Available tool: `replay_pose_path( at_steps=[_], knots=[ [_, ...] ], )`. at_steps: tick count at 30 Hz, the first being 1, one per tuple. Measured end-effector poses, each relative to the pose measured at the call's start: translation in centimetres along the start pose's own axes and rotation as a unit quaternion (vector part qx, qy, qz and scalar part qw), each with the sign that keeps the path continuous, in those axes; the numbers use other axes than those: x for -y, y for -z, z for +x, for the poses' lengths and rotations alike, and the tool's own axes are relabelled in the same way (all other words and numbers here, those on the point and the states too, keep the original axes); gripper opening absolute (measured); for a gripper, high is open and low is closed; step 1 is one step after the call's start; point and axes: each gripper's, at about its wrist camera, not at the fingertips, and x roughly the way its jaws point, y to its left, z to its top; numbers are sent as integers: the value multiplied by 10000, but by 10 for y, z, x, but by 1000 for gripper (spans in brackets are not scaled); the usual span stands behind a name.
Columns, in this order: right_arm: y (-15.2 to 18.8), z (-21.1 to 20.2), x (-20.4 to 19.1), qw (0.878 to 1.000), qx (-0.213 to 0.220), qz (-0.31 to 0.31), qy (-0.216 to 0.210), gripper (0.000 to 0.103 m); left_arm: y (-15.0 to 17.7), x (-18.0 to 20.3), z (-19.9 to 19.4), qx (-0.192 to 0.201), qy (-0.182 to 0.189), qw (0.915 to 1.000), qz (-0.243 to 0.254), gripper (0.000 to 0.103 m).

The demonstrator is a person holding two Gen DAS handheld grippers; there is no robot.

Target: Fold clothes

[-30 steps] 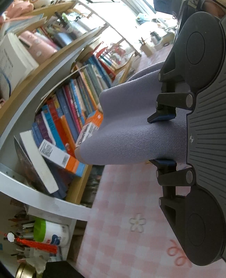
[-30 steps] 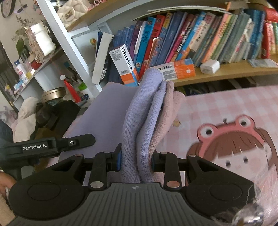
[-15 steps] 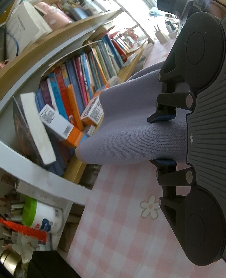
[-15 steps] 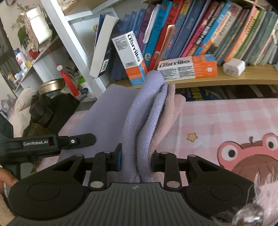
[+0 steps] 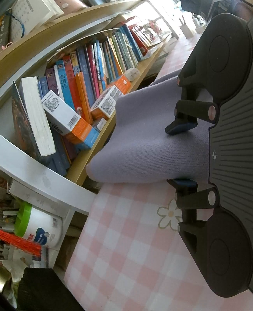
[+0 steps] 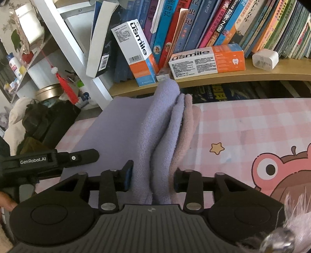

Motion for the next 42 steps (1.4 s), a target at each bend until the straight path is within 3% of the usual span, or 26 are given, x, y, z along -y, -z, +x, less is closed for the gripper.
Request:
replay_pose_path(
  at_steps=[3, 10, 13, 16, 20, 30, 37, 42],
  knots=[
    [-1, -6, -3, 9996, 82, -79, 249, 59, -1, 7, -7, 53, -205, 9995, 224, 51],
    [1, -35, -16, 9955, 407, -269, 810, 73, 4, 23, -37, 382, -398, 9968, 579, 54],
    [4, -52, -26, 9923, 551, -451, 1010, 82, 9, 34, -51, 477, -437, 9951, 747, 63],
    [9, -69, -34, 9895, 673, -621, 1115, 90, 18, 45, -64, 541, -584, 9923, 947, 65],
    [21, -81, -42, 9855, 591, -771, 1391, 99, 33, 54, -76, 520, -745, 9901, 1071, 78],
    [65, -93, -52, 9822, 243, -692, 1729, 102, 65, 64, -89, 145, -1040, 9866, 1246, 92],
    [90, -109, -59, 9765, 291, -677, 2024, 102, 87, 70, -98, 69, -1317, 9808, 1439, 97],
    [99, -121, -61, 9727, 443, -453, 2233, 102, 107, 72, -104, 25, -1427, 9812, 1297, 98]
  ],
)
